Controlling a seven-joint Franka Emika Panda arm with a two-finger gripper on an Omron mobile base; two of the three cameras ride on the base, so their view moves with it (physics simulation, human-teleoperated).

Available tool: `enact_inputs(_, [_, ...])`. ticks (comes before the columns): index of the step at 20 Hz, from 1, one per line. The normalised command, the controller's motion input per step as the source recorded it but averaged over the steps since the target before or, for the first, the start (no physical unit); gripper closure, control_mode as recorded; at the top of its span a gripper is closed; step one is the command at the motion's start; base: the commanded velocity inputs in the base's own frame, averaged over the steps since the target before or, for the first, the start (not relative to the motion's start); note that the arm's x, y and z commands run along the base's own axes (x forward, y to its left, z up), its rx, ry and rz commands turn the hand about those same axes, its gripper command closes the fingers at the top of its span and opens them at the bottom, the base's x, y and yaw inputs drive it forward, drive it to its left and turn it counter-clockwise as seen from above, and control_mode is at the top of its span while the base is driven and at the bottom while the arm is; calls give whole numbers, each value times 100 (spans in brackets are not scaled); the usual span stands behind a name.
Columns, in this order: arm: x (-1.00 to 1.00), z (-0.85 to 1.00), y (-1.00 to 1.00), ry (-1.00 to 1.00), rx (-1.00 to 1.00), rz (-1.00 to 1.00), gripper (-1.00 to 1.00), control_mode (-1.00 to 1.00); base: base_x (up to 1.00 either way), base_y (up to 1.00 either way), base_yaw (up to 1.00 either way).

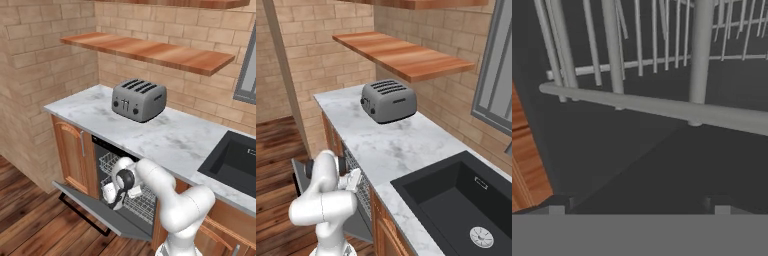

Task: Open the dishwasher door and pull out the top rack.

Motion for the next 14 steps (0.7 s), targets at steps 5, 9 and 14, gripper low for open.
enact_inputs(5, [15,-59,-46,18,31,0,-100,-100,0,0,0])
enact_inputs(9, [6,-29,-32,28,54,0,-100,-100,0,0,0])
enact_inputs(14, [1,-8,-43,28,78,11,-100,-100,0,0,0])
